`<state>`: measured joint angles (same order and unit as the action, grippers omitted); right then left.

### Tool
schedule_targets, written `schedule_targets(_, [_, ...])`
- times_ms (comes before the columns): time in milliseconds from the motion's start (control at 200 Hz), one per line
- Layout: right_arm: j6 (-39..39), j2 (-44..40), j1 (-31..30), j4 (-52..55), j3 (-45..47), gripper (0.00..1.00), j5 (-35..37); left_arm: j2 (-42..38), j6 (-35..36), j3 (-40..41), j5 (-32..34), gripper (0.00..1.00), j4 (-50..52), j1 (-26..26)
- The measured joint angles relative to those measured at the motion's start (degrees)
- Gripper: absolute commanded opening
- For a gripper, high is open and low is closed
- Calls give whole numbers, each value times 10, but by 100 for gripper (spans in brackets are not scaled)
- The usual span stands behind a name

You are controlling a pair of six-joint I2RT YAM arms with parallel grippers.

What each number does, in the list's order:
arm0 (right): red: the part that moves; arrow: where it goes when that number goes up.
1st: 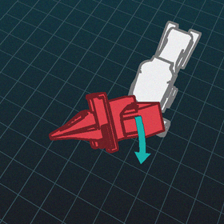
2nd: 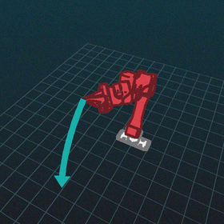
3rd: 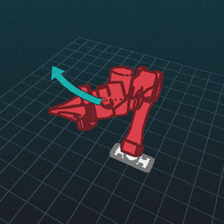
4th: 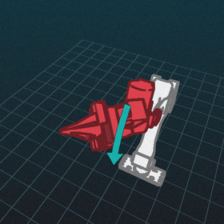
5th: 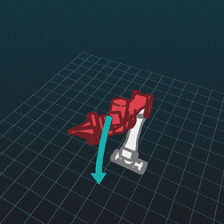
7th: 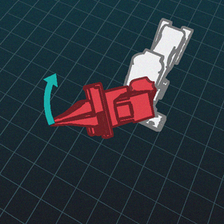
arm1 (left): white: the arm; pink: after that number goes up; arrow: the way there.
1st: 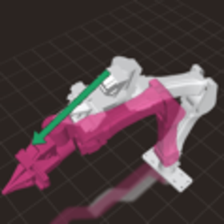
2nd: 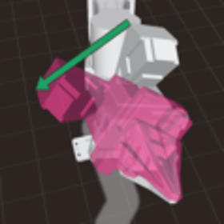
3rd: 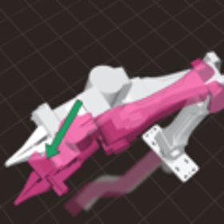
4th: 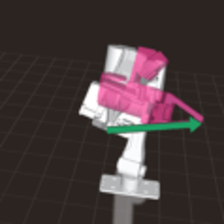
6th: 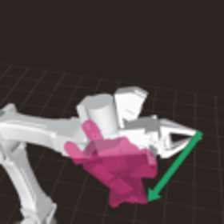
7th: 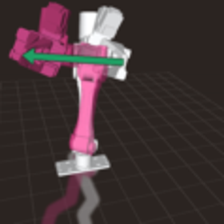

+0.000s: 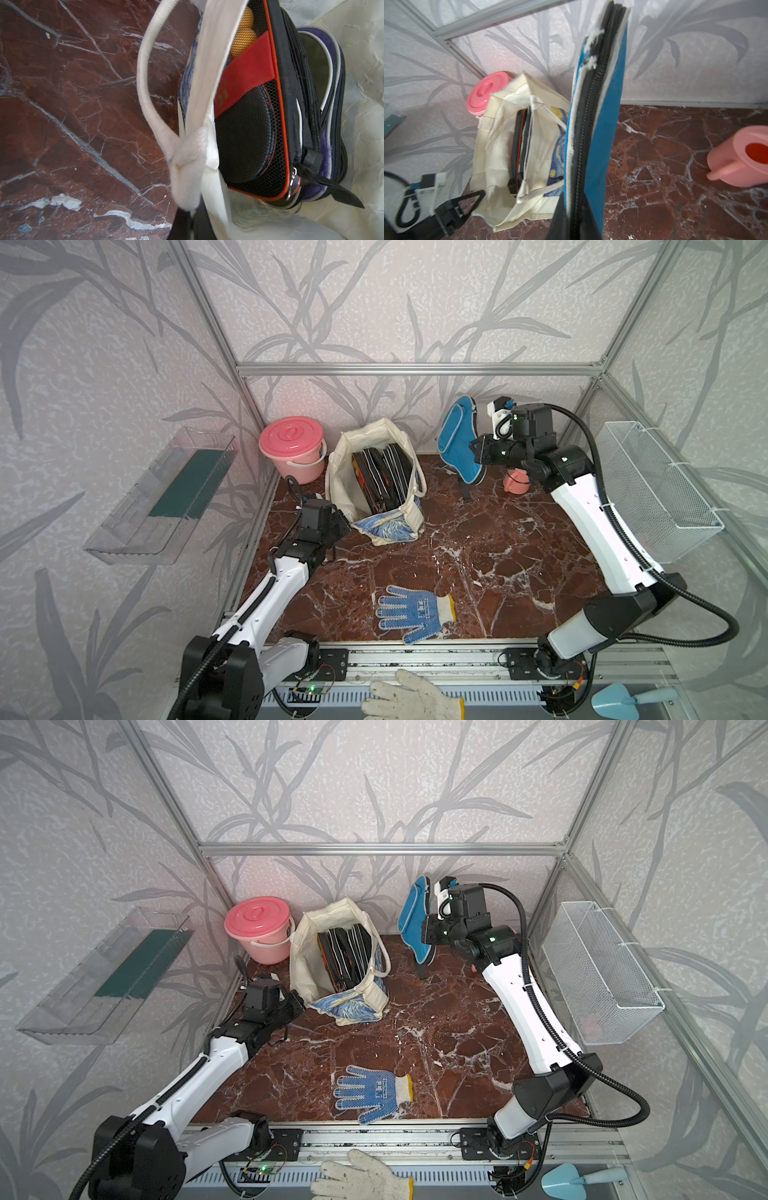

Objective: Remove the ping pong set from the canvas bag
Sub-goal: Place the ping pong set at the center of the board.

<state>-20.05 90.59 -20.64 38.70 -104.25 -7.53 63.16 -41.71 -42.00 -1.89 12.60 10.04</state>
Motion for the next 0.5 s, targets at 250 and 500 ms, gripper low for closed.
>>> schedule_targets(250, [-38, 12, 31, -103, 161, 0, 0, -25, 3, -8, 21, 0, 26, -2])
schedule_targets(500, [-64, 59, 34, -257, 251, 0, 1, -45, 11, -11, 34, 0, 52, -14])
